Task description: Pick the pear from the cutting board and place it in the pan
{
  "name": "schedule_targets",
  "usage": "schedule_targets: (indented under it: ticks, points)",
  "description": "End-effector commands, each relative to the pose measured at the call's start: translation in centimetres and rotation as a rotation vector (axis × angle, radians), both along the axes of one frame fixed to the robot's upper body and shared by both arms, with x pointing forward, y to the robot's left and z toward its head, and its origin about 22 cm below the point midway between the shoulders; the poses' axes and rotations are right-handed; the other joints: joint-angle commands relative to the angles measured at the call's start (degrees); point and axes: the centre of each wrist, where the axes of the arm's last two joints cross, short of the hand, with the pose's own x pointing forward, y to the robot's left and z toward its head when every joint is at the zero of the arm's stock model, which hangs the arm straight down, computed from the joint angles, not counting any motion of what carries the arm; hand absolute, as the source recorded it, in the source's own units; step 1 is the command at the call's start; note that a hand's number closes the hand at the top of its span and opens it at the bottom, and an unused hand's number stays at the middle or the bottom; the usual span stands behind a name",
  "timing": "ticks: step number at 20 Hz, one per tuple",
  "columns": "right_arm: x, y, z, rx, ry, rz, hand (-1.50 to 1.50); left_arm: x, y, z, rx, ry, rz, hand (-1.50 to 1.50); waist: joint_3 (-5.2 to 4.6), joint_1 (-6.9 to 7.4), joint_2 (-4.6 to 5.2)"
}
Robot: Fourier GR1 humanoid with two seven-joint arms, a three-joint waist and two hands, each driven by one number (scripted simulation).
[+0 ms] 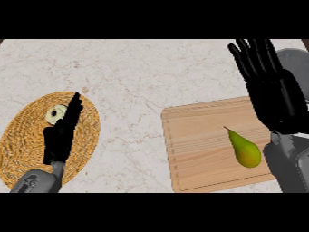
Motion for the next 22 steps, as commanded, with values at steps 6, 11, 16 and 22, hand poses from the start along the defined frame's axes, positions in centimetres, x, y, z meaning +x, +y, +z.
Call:
schedule_targets:
  ticks: [6, 11, 16, 22]
  points:
    - [2.0, 1.3, -2.6, -0.590, 0.079, 0.500, 1.50, 0.8, -5.0, 2.6, -0.220, 0.025, -0.244, 0.00, 0.46, 3.40, 0.05]
    - [3.7, -5.4, -5.6, -0.726, -0.167, 0.271, -1.50, 0.4, -4.3, 2.6, -0.304, 0.117, -0.286, 0.00, 0.75, 1.36, -0.37]
    - [4.5, -6.3, -5.3, -0.808, -0.285, 0.417, -1.50, 0.2, -1.9, 2.0, -0.323, 0.124, -0.242, 0.00, 0.56, 0.09, -1.11]
    - [3.6, -3.8, -1.9, -1.513, -0.264, 0.549, -1.50, -0.3, -3.2, 2.4, -0.304, 0.136, -0.267, 0.00, 0.28, 0.44, -1.71]
